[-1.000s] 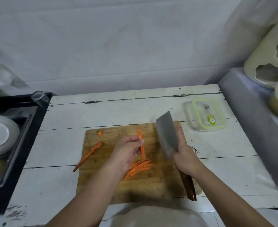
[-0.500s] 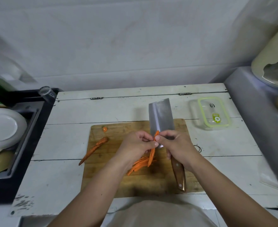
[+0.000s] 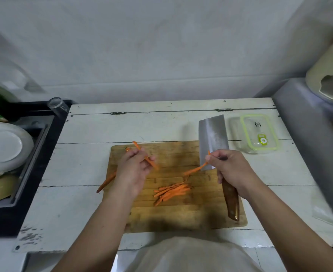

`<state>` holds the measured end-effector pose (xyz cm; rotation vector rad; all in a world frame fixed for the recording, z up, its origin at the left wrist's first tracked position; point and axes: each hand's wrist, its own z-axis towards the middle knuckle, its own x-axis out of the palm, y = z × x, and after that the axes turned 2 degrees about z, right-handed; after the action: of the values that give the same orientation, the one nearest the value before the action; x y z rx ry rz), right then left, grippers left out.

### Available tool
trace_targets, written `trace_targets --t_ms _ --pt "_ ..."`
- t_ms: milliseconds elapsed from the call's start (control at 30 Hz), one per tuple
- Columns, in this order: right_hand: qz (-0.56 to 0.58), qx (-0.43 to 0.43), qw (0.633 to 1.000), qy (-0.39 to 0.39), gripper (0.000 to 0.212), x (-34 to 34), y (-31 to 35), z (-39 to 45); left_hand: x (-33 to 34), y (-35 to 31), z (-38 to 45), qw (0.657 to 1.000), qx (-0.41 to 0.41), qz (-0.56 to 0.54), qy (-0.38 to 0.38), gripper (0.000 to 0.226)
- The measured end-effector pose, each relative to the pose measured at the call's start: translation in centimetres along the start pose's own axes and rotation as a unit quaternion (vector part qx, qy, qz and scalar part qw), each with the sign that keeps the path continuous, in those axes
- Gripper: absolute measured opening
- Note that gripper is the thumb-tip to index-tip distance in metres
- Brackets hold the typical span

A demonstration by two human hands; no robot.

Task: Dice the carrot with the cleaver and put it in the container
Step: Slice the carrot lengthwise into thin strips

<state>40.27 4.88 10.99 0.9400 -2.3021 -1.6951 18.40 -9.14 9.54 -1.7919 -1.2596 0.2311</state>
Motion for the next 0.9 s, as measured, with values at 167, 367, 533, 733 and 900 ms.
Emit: trace_targets --t_ms 167,367,533,733,900 --pt "-0.004 0.019 1.000 -0.005 0.022 -0.7 -0.5 0.2 -1.3 0.0 0.0 0.974 0.082 0.210 -0.003 0.010" --pt "0.021 0.047 0.998 0.023 0.023 2.6 0.0 -0.7 4.5 3.2 -2.6 0.898 0.093 0.398 0.165 0.014" --pt "-0.010 0.051 0.999 0.007 0.021 3.9 0.1 -1.0 4.5 2.8 -3.2 0.881 0.112 0.445 0.115 0.010" --pt "-0.015 0.051 0.999 0.000 0.018 4.6 1.2 -1.4 5.0 2.4 -3.3 0.872 0.116 0.463 0.112 0.016" --pt "-0.010 0.045 0.999 0.004 0.021 4.7 1.7 -1.5 5.3 2.4 -2.9 0.875 0.119 0.454 0.119 0.023"
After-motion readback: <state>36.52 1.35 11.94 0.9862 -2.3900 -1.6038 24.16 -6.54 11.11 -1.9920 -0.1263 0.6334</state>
